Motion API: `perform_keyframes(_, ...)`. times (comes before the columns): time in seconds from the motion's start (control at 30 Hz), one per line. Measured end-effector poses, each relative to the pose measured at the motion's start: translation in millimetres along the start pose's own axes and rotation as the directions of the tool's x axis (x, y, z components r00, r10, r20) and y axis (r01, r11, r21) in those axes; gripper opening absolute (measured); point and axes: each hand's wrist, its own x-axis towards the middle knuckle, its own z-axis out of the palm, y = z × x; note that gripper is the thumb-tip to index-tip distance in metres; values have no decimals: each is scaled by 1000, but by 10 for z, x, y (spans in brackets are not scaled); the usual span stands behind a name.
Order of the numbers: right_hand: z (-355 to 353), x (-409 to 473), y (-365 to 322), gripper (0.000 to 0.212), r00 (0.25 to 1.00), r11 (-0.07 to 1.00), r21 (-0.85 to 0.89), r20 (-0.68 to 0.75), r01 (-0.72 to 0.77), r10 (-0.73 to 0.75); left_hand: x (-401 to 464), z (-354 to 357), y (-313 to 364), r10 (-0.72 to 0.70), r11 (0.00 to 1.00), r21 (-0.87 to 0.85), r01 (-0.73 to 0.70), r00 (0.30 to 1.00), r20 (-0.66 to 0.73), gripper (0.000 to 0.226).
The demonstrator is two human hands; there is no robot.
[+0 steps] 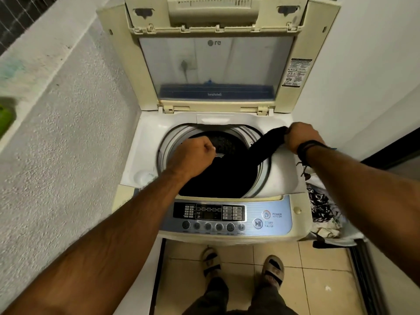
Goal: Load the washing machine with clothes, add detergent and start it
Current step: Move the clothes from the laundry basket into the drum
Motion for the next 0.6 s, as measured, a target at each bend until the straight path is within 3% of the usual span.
perform_keyframes(0.1, -5, -251, -345, 27, 993, 983, 145, -42, 112, -107, 34, -42, 59, 6, 1000, -14, -6, 1000, -27, 16)
perform_keyframes(0.17, 121, -444, -545, 19, 989, 923, 355, -42, 150, -144, 56, -62, 92, 16, 1000, -9, -16, 999, -42, 18)
perform_keyframes(0.27, 269, -721, -733, 19, 919, 706, 694, 175, 140, -354, 85, -68, 123, 33, 999, -13, -33, 998, -57, 21)
perform_keyframes(0.37, 244, -863, -788, 28, 785, 707, 695, 363, 131, -503, 97, -74, 165, 60, 998, -6, -60, 996, -63, 22)
perform_keyframes(0.6, 109, -818, -288, 18, 886, 717, 681, 230, 150, -403, 193, 6, 396, 78, 997, -23, -78, 997, -5, 19)
